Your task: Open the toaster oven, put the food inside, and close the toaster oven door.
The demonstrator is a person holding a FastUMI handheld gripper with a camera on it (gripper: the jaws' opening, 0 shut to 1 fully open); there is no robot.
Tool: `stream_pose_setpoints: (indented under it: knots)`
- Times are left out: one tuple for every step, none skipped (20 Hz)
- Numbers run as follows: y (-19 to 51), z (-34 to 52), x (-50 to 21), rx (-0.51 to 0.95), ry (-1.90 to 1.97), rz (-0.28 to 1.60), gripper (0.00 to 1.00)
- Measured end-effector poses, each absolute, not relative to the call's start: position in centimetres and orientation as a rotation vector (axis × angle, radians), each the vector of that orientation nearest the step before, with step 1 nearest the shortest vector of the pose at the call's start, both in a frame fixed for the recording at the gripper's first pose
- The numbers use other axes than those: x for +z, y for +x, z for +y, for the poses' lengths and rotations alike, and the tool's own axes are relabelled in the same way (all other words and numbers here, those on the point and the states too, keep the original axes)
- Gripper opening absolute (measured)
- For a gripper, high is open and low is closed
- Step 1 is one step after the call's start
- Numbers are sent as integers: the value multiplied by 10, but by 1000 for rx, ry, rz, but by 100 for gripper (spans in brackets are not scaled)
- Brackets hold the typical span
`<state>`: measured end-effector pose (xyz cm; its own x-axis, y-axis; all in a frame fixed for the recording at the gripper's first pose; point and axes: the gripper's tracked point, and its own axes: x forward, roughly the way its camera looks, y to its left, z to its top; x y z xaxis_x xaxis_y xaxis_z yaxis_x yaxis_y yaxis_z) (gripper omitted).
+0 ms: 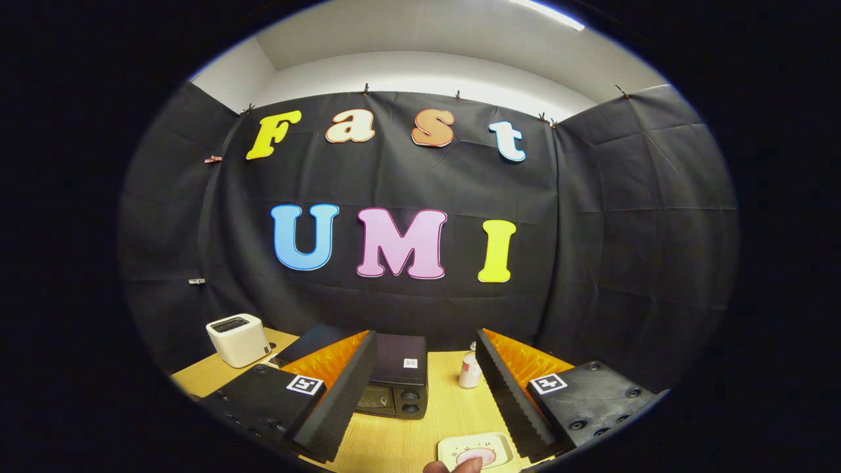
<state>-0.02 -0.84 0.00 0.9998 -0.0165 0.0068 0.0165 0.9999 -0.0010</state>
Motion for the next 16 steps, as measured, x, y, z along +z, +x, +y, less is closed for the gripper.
stream_pose_setpoints:
  knots:
    - [0, -9, 0, -16, -3, -7, 98]
    - [0, -9, -1, -17, -5, -6, 98]
    - [1, -8, -1, -17, -4, -6, 98]
    - [0, -8, -1, -17, -3, -6, 98]
    - [1, -7, -1, -16, -3, -6, 98]
    - [3, -6, -2, -16, -4, -5, 98]
    - [3, -6, -1, -16, -6, -7, 98]
    - [3, -6, -1, -16, -7, -7, 98]
    - [5, -5, -1, -15, -6, -7, 98]
    - [5, -4, -2, -13, -5, -5, 98]
    - [5, -3, -2, -12, -5, -6, 98]
    - [7, -2, -2, -12, -3, -7, 98]
    - [8, -2, -2, -13, 0, -7, 98]
    - [9, 1, -3, -14, 7, -5, 98]
    - [11, 5, -4, -13, 16, -4, 98]
    - [11, 8, -6, -10, 26, -4, 98]
